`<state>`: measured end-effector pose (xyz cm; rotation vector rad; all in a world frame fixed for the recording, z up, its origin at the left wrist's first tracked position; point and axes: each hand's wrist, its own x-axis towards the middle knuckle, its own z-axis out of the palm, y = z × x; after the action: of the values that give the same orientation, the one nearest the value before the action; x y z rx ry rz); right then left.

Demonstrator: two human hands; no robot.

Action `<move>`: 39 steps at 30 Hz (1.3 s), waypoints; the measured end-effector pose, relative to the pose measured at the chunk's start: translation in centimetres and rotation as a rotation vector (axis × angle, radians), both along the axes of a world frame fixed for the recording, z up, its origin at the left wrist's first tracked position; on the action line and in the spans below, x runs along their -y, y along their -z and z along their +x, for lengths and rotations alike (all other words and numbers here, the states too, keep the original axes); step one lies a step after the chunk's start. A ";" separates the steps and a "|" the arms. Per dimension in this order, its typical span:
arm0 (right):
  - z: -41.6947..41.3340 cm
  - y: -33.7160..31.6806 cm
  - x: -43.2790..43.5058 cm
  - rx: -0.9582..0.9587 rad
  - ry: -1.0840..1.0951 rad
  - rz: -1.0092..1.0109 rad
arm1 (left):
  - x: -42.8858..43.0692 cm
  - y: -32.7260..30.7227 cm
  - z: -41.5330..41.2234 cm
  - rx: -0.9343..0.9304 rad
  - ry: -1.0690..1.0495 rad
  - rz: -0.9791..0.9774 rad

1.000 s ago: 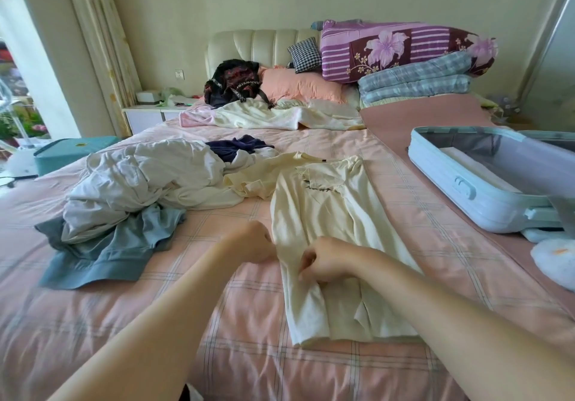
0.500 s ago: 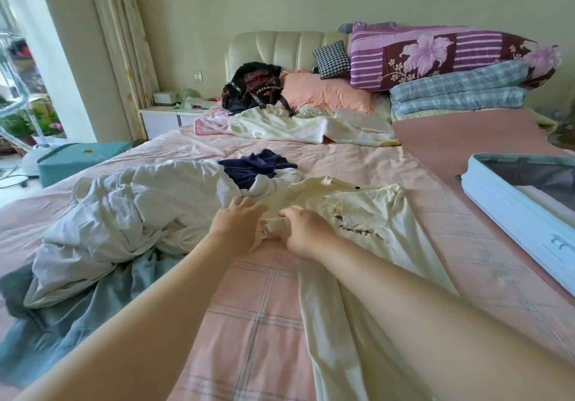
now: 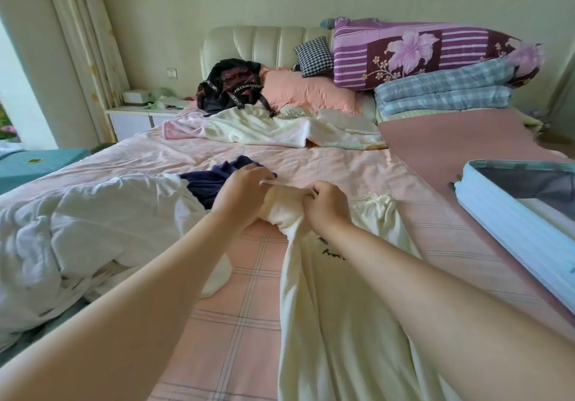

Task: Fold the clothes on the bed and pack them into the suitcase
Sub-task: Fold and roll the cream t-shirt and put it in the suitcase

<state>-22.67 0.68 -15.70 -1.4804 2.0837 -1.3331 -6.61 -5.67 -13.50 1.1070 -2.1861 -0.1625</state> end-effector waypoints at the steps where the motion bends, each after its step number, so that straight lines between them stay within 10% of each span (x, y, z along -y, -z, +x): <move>1: -1.8 -0.4 -0.1 0.027 0.061 0.004 | -0.1 -0.5 -1.7 -0.105 0.059 0.028; 11: -15.5 3.5 -5.8 -0.120 0.305 0.573 | -1.0 7.1 -11.4 0.250 0.146 0.222; 25: -18.3 5.6 -0.4 -0.114 0.348 0.250 | 6.3 7.0 -13.5 0.599 -0.024 0.094; 28: -19.9 5.6 -0.1 -0.123 0.450 0.027 | 8.1 5.6 -14.3 0.438 -0.125 0.037; 34: -20.1 7.0 0.2 -0.482 0.406 0.322 | 6.8 5.1 -16.6 -0.110 -0.076 -0.126; 39: -19.4 7.6 -1.6 -0.703 0.053 -0.054 | 5.2 9.1 -15.7 0.225 0.166 -0.087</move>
<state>-42.07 2.33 -23.27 -2.1626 2.5016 -0.9659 -22.29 -10.91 -22.64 0.9332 -2.4610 -0.0149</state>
